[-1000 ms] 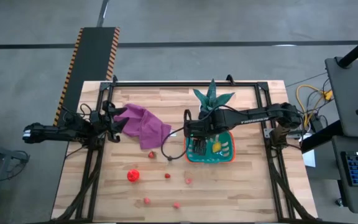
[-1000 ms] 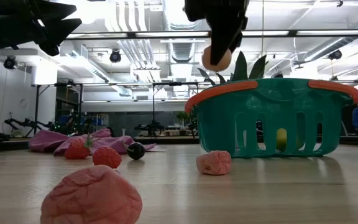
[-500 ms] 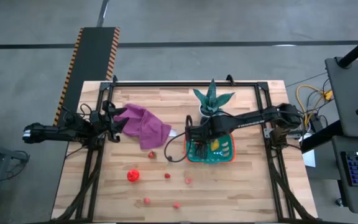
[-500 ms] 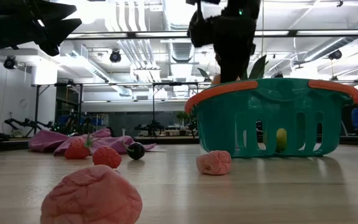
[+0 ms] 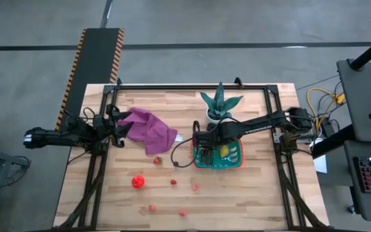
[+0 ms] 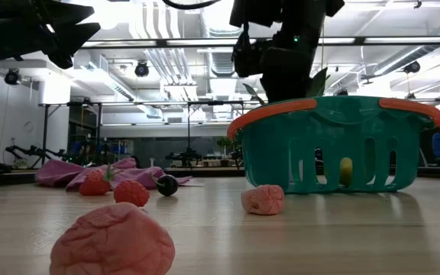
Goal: Pick and placing Produce into tupperware
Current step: Put the peach into the green basket
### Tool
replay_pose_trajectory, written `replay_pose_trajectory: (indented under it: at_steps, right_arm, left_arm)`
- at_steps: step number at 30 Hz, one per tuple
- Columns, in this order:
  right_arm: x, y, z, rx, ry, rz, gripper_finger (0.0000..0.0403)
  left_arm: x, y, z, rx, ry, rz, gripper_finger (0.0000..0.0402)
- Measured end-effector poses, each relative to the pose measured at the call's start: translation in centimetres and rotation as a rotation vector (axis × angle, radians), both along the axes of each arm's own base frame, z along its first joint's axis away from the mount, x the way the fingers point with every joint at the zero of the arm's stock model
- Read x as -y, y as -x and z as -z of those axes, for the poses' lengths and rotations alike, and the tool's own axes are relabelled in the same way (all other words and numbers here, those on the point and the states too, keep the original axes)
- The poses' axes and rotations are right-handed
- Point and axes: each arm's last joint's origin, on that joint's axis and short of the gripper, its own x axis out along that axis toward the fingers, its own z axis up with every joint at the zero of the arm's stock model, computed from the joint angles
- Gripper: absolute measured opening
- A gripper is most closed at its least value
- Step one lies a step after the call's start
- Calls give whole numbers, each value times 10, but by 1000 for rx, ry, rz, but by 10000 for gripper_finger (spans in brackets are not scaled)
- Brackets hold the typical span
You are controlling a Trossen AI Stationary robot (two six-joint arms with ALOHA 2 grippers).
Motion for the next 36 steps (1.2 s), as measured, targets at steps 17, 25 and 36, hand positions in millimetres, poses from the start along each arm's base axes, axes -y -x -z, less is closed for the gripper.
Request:
replay_pose_trajectory:
  at_steps: [17,25,36]
  right_arm:
    - [4,5,10,-23,11,38,223]
    - [4,4,9,-13,9,42,236]
    - [4,3,9,4,0,65,268]
  left_arm:
    - [0,0,0,0,0,0,199]
    - [0,0,0,0,0,0,199]
    - [0,0,0,0,0,0,199]
